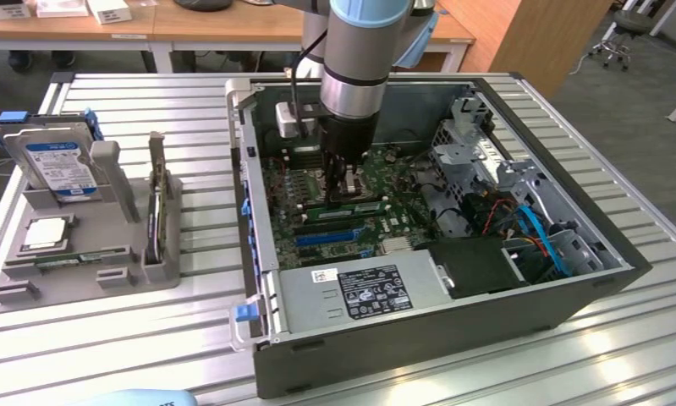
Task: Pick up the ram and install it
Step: 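Press down the ram until it locks into place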
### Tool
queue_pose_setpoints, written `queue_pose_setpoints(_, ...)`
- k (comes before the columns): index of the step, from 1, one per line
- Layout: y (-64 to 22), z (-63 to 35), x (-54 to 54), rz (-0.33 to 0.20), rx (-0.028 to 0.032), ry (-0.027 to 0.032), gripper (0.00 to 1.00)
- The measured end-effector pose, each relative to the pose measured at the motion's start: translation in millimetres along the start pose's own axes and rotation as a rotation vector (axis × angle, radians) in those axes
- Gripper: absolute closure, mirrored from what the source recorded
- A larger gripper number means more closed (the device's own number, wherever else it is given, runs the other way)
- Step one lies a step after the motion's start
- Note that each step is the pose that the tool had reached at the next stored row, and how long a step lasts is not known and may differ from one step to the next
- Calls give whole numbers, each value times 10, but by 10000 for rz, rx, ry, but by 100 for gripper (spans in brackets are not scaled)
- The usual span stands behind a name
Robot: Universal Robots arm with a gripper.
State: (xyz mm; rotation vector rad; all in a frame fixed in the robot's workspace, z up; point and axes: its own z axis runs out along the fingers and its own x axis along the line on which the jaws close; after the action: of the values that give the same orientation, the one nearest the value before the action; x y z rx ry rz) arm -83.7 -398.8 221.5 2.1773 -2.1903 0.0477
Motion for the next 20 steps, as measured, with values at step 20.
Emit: queue_pose_setpoints(20, 0, -6, 1, 0, -1, 4, 90)
